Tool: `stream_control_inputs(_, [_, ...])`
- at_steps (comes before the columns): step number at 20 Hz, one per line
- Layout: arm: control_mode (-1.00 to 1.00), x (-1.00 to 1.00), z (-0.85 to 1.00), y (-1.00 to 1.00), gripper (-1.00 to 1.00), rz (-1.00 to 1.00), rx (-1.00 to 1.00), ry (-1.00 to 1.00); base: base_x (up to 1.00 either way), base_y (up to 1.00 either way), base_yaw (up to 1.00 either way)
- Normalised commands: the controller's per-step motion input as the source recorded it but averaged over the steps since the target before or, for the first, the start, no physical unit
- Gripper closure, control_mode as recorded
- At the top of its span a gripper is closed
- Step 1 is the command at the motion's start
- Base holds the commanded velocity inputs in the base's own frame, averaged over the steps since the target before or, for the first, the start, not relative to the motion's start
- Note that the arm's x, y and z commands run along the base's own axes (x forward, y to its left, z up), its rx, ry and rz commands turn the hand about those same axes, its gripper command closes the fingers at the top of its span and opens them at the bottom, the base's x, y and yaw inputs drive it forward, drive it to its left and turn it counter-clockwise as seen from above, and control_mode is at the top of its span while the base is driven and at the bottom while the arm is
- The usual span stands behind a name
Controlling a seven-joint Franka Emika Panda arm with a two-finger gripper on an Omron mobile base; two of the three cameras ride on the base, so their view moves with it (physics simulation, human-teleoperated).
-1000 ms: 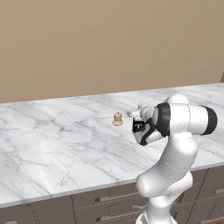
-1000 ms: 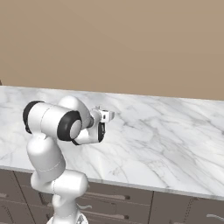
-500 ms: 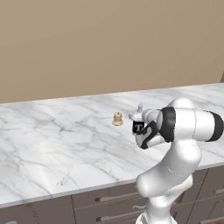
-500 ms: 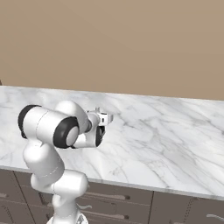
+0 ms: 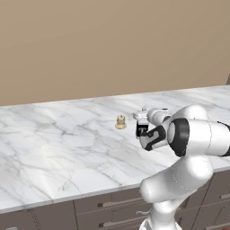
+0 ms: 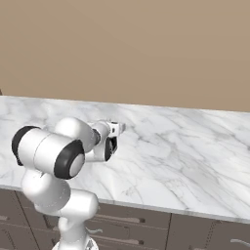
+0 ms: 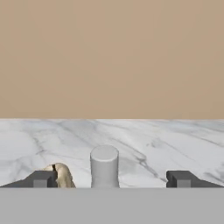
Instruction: Open the cabinet directly in front. Then move the liquor and the cup to the dining counter with the candle on it.
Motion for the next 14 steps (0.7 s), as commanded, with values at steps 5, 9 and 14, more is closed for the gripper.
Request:
stream_control_inputs(5, [-1.0, -0.22, 0.58, -0.05, -1.0, 0.0, -0.02, 0.03, 0.0, 0.0, 0.0])
stream_control_inputs(9, [-1.0, -0.18, 0.78, -0.09, -1.0, 0.0, -0.05, 0.11, 0.0, 0.0, 0.0])
stream_control_inputs(14, [-1.0, -0.08, 0.79, -0.05, -1.0, 0.0, -0.09, 0.2, 0.0, 0.0, 0.0])
